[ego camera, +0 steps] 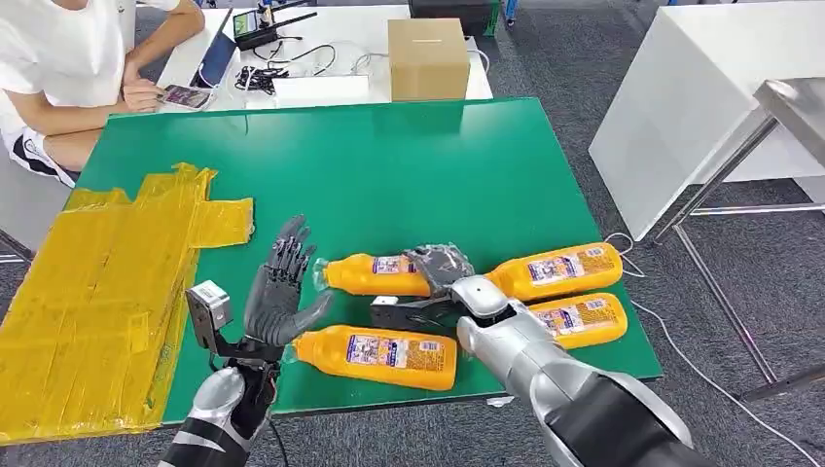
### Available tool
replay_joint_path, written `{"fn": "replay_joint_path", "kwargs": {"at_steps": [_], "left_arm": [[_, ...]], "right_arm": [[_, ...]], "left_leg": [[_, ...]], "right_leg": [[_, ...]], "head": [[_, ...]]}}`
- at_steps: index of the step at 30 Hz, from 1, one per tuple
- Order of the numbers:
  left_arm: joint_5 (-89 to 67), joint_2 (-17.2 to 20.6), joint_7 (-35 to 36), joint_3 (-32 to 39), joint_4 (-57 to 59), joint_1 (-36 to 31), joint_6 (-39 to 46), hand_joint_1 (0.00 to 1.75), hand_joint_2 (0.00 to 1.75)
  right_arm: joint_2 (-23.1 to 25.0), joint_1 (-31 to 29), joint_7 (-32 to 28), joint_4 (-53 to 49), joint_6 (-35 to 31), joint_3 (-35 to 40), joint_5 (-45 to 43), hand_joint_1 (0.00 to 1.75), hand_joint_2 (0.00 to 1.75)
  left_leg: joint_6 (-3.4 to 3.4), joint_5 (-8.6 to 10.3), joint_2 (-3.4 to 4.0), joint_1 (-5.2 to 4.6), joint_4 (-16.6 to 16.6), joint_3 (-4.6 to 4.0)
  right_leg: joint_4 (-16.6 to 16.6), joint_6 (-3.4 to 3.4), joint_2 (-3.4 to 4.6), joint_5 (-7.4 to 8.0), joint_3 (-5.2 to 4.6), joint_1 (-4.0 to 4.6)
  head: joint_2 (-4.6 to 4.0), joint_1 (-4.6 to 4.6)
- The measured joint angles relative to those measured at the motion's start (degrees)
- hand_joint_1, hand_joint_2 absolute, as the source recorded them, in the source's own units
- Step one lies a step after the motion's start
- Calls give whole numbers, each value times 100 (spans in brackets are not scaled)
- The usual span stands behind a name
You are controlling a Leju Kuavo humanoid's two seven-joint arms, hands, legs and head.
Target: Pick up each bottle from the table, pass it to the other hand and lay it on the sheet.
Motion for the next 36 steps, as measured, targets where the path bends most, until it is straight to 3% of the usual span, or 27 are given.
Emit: {"fn": "replay_joint_path", "kwargs": {"at_steps": [9, 12, 14, 24, 27, 30, 36], "left_arm": [[-11, 0, 2, -2, 0, 9, 61, 0, 175], [-96, 15, 2, 2, -59, 52, 197, 0, 175], [-168, 37, 4, 2, -147, 77, 284, 0, 175], [-437, 179, 155, 31, -524, 82, 527, 0, 175], [-459, 212, 260, 30, -542, 38, 560, 0, 175], [-373, 245, 488, 26, -542, -57, 566, 0, 175], [-247, 313, 901, -120, -446, -490, 564, 0, 175]], "right_arm": [[-28, 191, -55, -26, -1505, -226, -480, 175, 175], [-17, 260, -814, -223, -2591, -656, -1238, 175, 175], [-9, 339, -1290, -503, -2842, -984, -1658, 175, 175], [81, 1244, -2583, -2538, -2344, -2089, -3683, 175, 175], [142, 1551, -2834, -3194, -1853, -2264, -4523, 175, 175], [184, 1864, -2947, -3782, -965, -2332, -5382, 175, 175], [315, 2477, -3209, -4638, -40, -2142, -5829, 175, 175]], "left_leg": [[0, 0, -2, 0, 0, -12], [0, 0, -1, 1, 0, -16], [0, 0, -1, 2, 0, -16], [0, -1, -4, 1, 0, -18], [0, -1, -4, 1, 0, -19], [0, -1, -4, 1, 0, -19], [0, -1, 0, 3, -1, -20]], "right_leg": [[1, 0, -1, 0, -9, 0], [2, 0, 0, 0, -12, 0], [2, 0, -1, 0, -13, 1], [2, -1, -3, -1, -15, 1], [1, -1, -3, -1, -16, 1], [1, -1, -2, -1, -18, 1], [2, -1, -2, -1, -19, 1]], "head": [[0, 0], [0, 0], [0, 0], [0, 0], [0, 0], [0, 0], [0, 0]]}}
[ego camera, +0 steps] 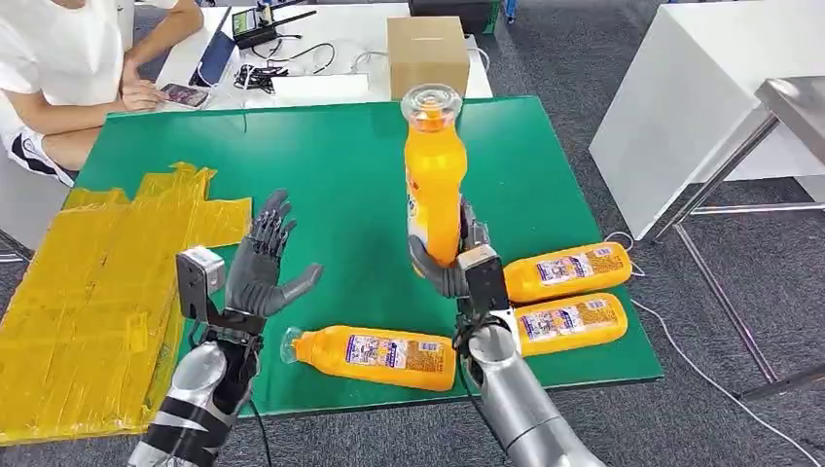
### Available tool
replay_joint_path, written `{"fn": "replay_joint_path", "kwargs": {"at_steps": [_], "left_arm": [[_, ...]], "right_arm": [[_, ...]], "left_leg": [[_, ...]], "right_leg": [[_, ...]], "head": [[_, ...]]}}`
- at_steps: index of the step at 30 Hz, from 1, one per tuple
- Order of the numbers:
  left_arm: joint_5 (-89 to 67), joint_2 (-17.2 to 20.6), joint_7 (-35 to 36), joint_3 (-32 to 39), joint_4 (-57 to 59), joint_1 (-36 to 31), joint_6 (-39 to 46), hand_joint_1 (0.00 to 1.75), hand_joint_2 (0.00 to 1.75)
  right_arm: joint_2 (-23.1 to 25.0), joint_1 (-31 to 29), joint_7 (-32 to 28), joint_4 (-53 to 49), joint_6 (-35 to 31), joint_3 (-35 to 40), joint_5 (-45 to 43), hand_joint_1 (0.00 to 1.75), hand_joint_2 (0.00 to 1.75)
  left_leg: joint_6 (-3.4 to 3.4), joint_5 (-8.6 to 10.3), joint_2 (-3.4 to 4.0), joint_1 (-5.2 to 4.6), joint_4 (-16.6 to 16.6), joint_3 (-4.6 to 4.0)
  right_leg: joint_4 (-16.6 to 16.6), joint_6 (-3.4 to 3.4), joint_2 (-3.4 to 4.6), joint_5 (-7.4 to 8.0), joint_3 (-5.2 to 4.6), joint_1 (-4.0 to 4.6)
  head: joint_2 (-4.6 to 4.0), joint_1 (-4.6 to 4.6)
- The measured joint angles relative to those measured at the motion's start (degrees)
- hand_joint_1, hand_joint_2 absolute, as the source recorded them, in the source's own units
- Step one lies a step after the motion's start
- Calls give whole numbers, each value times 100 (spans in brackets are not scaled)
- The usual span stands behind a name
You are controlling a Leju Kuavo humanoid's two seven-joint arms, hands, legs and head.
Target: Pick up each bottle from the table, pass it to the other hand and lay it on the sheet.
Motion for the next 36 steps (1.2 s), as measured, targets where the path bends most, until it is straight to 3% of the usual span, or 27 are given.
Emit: {"fn": "replay_joint_path", "kwargs": {"at_steps": [8, 25, 36], "left_arm": [[103, 20, 35, -190, 28, -232, -4, 0, 175], [219, 42, 35, -332, 24, -292, -70, 0, 175], [236, 149, -7, -748, -494, 32, -238, 0, 175]], "right_arm": [[35, 192, -55, -214, 298, 398, 0, 175, 175], [35, 200, -94, -172, 241, 739, 236, 175, 175], [-77, 128, 33, 57, -981, 539, 479, 175, 175]], "left_leg": [[0, 0, -1, -1, 0, -1], [0, 0, -1, -1, 0, -1], [0, 0, -3, -3, 0, -4]], "right_leg": [[0, 0, 1, 0, -1, 0], [0, 0, 0, 0, -1, 0], [-1, 0, 0, 0, -1, -1]], "head": [[0, 0], [0, 0], [0, 0]]}}
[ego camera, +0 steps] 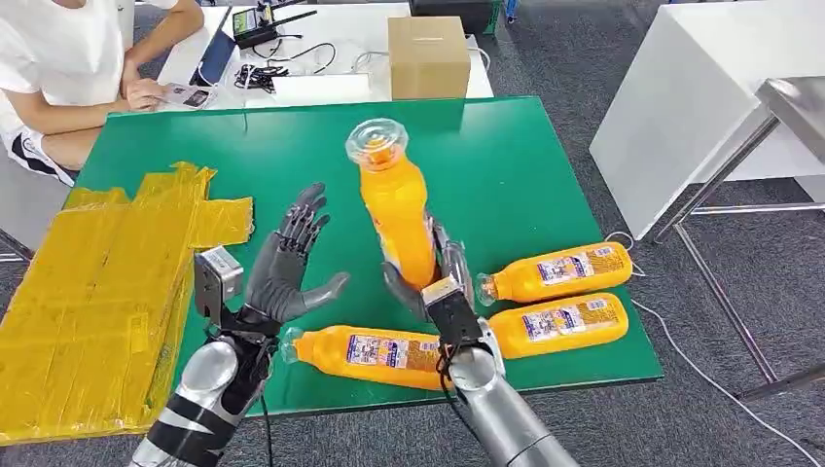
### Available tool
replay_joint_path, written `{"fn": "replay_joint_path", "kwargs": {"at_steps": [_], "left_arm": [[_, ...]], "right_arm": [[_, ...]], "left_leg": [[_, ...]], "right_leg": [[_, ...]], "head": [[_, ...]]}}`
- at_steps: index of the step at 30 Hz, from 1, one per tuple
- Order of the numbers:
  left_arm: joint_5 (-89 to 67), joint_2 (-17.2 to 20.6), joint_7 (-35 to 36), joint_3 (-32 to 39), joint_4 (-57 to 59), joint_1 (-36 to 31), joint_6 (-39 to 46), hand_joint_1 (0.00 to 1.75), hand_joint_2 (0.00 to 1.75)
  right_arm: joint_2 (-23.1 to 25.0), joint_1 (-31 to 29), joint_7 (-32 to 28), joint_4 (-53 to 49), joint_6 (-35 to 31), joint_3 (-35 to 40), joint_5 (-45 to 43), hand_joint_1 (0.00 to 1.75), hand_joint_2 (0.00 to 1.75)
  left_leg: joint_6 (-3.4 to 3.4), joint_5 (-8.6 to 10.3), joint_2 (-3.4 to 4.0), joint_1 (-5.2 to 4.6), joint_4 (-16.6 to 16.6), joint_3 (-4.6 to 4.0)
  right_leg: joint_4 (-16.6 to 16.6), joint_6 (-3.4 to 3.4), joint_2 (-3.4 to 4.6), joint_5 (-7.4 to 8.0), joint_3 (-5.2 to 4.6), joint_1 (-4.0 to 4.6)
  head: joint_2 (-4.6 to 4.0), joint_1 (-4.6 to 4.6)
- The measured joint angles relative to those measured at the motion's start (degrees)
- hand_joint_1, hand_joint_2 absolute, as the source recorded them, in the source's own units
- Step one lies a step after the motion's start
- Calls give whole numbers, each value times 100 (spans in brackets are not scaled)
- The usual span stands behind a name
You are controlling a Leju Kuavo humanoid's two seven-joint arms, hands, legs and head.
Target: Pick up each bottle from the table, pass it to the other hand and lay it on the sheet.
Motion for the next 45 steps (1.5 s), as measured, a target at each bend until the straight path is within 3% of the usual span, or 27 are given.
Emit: {"fn": "replay_joint_path", "kwargs": {"at_steps": [6, 18, 30, 44, 45], "left_arm": [[-7, 41, 0, -135, -120, 82, -46, 0, 175], [24, 46, 55, -341, -122, 64, -197, 0, 175], [363, 87, 98, -258, -89, -47, -188, 0, 175], [466, 92, 61, -85, 129, -78, -170, 0, 175], [474, 90, 59, -76, 142, -78, -162, 169, 175]], "right_arm": [[-33, -184, 109, 181, -614, -374, 230, 175, 175], [77, -622, 41, 1130, -900, -450, 682, 175, 175], [330, -473, -271, 1384, -1230, 772, 2046, 175, 175], [365, -399, -219, 1405, -1355, 1423, 2135, 175, 175], [363, -399, -201, 1403, -1353, 1456, 2140, 175, 175]], "left_leg": [[0, 0, 1, 1, 0, 0], [0, 0, 2, 2, 0, -1], [-1, 0, 3, 4, -1, -3], [0, 0, 4, 2, 0, -3], [0, 0, 4, 2, 0, -3]], "right_leg": [[0, 1, 0, 1, 0, 0], [1, 0, 0, 0, -2, 1], [2, -2, 1, -1, -7, 2], [1, -1, 1, -1, -7, 0], [1, -1, 1, -1, -7, 0]], "head": [[0, 0], [0, 0], [0, 0], [0, 0], [0, 0]]}}
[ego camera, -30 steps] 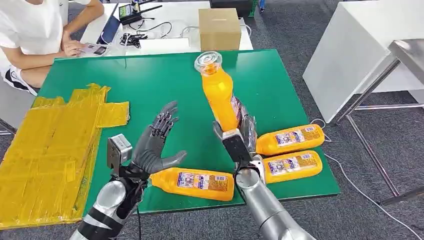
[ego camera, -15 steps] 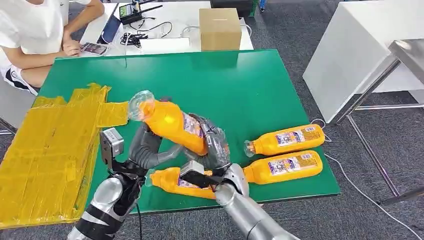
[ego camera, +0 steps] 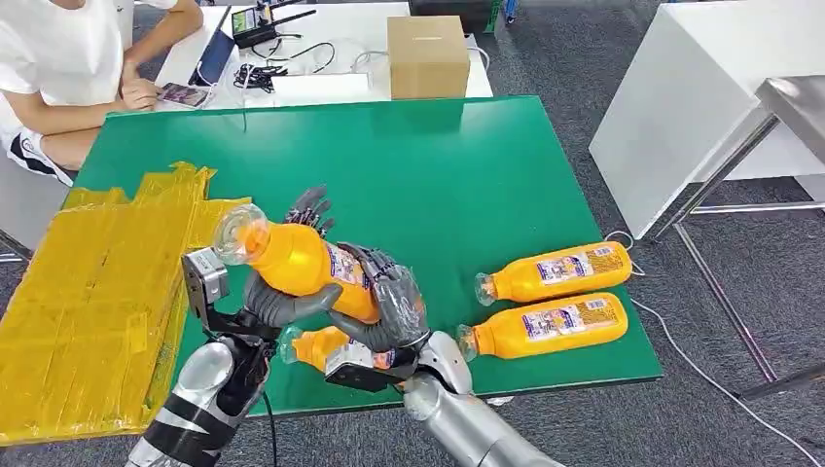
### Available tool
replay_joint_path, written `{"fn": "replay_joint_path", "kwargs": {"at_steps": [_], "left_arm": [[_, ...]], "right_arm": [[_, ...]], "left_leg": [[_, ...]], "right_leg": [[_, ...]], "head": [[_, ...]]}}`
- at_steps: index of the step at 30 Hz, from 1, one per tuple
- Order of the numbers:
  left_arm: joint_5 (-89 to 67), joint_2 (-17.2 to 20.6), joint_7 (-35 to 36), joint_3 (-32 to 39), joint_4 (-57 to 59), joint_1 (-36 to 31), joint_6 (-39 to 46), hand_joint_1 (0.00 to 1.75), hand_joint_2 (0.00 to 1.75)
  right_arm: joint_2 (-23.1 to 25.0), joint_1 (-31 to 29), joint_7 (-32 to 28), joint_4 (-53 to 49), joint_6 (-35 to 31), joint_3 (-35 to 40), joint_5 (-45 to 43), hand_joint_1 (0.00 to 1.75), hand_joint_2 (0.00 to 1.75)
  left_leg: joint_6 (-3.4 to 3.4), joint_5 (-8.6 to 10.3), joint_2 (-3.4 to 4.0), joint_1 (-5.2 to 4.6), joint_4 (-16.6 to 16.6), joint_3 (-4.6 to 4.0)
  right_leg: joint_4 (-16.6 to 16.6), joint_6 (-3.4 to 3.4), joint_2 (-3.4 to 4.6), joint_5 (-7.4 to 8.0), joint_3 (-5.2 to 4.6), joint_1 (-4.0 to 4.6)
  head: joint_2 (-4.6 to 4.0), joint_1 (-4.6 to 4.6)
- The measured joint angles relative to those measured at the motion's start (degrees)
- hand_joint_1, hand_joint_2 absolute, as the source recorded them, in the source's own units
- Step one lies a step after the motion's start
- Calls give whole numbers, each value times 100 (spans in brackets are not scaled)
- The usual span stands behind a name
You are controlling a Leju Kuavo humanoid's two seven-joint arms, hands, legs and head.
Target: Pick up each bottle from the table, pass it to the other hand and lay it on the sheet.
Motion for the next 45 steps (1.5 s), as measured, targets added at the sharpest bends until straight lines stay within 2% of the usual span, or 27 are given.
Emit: {"fn": "replay_joint_path", "kwargs": {"at_steps": [1, 6, 19, 31, 32, 33, 37, 40, 44, 45], "left_arm": [[0, 0, -26, 4, 17, 0, 32, 175, 175], [-120, -63, -297, 70, 39, 41, 481, 175, 175], [-55, -212, -610, 225, -214, 272, 1240, 175, 175], [-35, -299, -675, 293, -352, 349, 1372, 175, 175], [-33, -304, -710, 299, -361, 360, 1429, 175, 175], [-33, -308, -745, 304, -385, 374, 1509, 175, 175], [-90, -323, -925, 407, -501, 385, 1976, 175, 175], [-510, -231, -1124, 844, -555, 291, 2650, 175, 175], [-2341, 11, -1370, 1248, -535, 158, 3820, 175, 175], [-2911, 101, -1336, 1349, -518, 112, 4056, 175, 175]], "right_arm": [[-2, 1, 24, -4, 4, 26, 2, 175, 175], [-44, -51, 236, -35, 11, 232, -105, 175, 175], [-85, -121, 229, -114, -68, 400, -398, 175, 175], [-87, -120, 203, -218, -76, 426, -444, 171, 175], [-87, -116, 203, -238, -87, 426, -468, 63, 175], [-90, -115, 205, -260, -103, 426, -502, 0, 175], [-138, -21, 242, -567, -136, 391, -678, 0, 175], [-260, 296, 363, -1151, 27, 227, -945, 0, 175], [-476, 691, 627, -2099, 430, -65, -862, 0, 175], [-543, 811, 703, -2352, 480, -145, -779, 0, 0]], "left_leg": [[0, 0, 0, 0, 0, 0], [0, 0, 0, 1, 0, 0], [0, 0, 0, 0, 0, 0], [0, 0, 0, 0, 0, 0], [0, 0, 0, 0, 0, 0], [0, 0, 0, 0, 0, 0], [0, 0, 1, 0, 0, 0], [-1, -1, 2, 1, 0, 1], [-3, 1, -7, 7, 0, 0], [-3, 1, -4, 7, 0, 0]], "right_leg": [[0, 0, 0, 0, 0, 0], [0, 0, 0, 0, 0, 0], [0, 0, 0, 0, 0, 0], [0, 0, 0, 0, 0, 0], [0, 0, 0, 0, 0, 0], [0, 0, 0, 0, 0, 0], [0, 0, 0, 0, 0, 0], [0, 0, 1, 0, -2, 1], [1, -2, -5, -2, 0, 4], [1, -2, -4, -2, 0, 4]], "head": [[0, 0], [0, 0], [0, 0], [0, 2], [0, 2], [0, 2], [0, 2], [0, -4], [0, 0], [0, 0]]}}
